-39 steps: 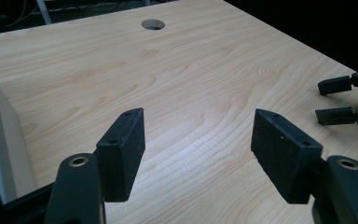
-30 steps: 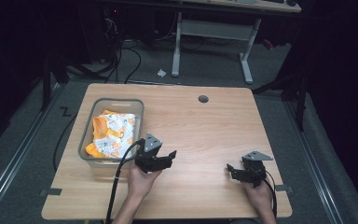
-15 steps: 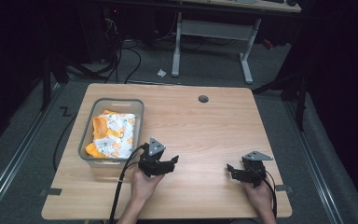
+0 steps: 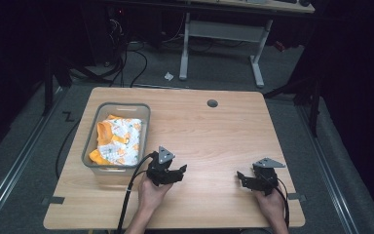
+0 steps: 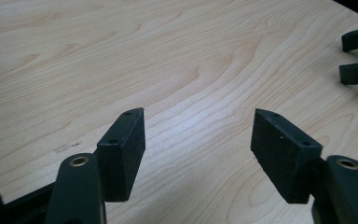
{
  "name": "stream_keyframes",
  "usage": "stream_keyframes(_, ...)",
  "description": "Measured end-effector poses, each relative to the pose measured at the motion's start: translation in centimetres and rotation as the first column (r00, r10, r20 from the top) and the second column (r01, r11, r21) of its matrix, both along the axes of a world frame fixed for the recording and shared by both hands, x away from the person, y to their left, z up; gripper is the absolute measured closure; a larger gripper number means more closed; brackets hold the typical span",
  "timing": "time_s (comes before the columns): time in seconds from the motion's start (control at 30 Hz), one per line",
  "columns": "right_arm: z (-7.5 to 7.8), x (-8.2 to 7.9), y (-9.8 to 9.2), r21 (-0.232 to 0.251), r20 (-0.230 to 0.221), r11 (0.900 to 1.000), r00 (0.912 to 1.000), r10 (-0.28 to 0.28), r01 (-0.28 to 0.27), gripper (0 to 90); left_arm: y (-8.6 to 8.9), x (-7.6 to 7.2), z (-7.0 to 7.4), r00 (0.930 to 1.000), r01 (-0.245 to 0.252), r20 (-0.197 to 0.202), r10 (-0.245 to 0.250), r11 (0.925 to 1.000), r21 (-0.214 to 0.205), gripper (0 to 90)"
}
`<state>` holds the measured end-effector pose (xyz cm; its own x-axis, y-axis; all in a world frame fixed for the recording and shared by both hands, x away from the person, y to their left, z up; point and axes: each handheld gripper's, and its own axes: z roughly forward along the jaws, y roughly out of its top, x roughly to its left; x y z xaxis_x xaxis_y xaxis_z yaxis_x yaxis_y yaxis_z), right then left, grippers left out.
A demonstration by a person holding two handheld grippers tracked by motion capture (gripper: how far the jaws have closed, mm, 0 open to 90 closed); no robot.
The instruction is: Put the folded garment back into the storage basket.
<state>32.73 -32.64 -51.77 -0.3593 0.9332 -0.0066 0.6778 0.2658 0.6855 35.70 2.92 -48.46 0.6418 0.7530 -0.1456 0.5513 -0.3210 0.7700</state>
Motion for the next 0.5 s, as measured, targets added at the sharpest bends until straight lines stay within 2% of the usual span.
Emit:
stream_keyframes(0.23,0.0,0.0,0.0,0.0,0.0,1.0,1.0,0.0,0.0,24.7,-0.3,0.2,-1.2,0.9998,-0.002,-0.021,0.002,0.9998,0.02,35.4)
stream_keyframes(0.4,0.0,0.0,0.0,0.0,0.0,1.0,1.0,0.0,0.0,24.7,-0.4,0.3,-1.8,0.9996,-0.009,-0.027,0.01,0.9997,0.022,35.4)
stream_keyframes(0.5,0.0,0.0,0.0,0.0,0.0,1.0,1.0,0.0,0.0,24.7,-0.5,0.5,-2.2,0.9996,-0.015,-0.024,0.016,0.9991,0.039,35.4)
